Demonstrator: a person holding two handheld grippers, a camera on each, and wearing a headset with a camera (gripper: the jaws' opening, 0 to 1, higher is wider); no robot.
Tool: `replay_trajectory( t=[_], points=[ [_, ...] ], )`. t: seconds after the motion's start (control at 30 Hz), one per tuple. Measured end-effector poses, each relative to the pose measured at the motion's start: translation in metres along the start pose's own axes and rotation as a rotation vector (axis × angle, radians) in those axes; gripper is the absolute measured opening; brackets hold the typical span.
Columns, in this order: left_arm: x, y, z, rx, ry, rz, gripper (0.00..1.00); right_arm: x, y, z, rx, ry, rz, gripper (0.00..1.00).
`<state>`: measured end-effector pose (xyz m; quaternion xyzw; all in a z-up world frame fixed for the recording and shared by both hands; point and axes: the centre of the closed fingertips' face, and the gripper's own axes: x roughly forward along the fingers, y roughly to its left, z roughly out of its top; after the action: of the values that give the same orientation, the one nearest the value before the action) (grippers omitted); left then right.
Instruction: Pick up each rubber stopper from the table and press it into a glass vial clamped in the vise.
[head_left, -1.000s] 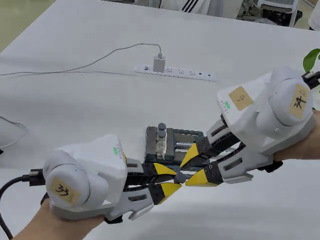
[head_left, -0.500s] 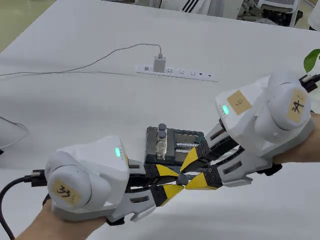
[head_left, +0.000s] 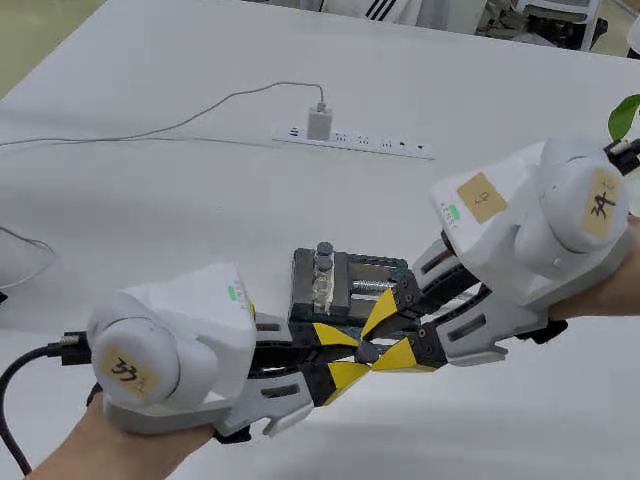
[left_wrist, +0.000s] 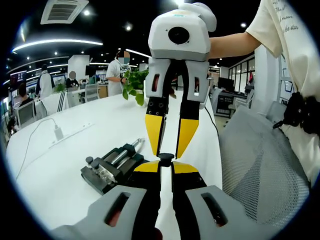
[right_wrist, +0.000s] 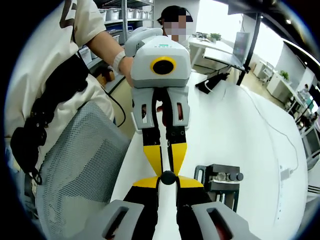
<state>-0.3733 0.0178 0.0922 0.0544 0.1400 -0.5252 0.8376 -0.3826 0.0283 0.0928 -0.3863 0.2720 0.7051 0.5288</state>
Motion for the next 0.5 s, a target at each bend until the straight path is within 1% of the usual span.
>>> replay_trajectory(
  t=[0.23,0.5],
  points=[
    [0.0015,0.0000,0.0007,0.004,-0.004,0.002,0.03,-0.0011,-0.0003,-0.0010,0.005,0.004,-0.003,0.08],
    [0.0026,0.0013,0.0006,0.046,0.011,0.008,0.03,-0.0016,-0.0025,-0.0013,0.038,0.012,0.007,0.07]
  ],
)
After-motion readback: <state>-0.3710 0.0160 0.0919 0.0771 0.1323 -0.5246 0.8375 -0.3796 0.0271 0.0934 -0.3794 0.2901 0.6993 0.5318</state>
